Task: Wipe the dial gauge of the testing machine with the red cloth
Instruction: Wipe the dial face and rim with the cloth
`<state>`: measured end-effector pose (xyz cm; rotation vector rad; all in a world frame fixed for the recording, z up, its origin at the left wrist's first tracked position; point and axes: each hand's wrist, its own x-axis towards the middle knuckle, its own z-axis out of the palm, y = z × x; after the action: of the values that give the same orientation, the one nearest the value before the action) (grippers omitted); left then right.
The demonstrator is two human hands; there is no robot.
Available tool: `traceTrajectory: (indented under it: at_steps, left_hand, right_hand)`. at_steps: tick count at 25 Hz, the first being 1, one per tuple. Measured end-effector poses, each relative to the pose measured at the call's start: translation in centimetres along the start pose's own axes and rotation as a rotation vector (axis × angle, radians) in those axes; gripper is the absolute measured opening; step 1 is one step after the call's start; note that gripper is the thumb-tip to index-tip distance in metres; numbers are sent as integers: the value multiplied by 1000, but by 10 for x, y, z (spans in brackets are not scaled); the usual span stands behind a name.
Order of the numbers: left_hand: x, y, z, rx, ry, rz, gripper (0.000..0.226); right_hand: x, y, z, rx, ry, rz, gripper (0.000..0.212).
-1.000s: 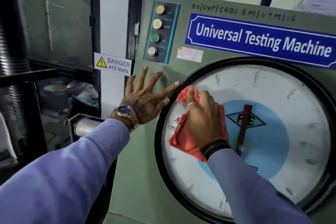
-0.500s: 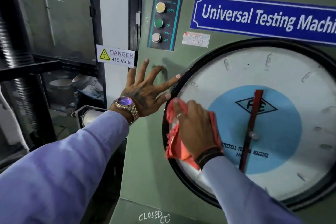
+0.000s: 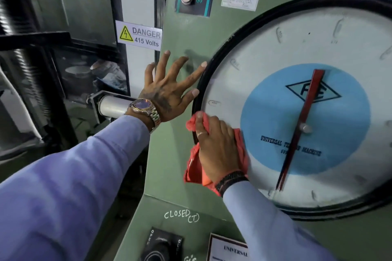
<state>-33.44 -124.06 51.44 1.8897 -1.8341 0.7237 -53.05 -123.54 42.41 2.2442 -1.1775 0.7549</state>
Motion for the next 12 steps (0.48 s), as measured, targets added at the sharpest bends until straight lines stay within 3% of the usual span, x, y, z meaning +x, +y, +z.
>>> traceTrajectory:
  at_steps: [5,9,12]
  left_hand:
    - [-23,5,6,-13,-48,-64,76]
    - [-40,21,19,12,-70,-115,103]
    - [-52,39,26,31,-55,-174,115]
  right_hand:
    - [-83,15,22,62,-175,-28,66]
    - [-66,2,21,76,-155,36,60]
    - [-120,39,20,93,-256,-49,70]
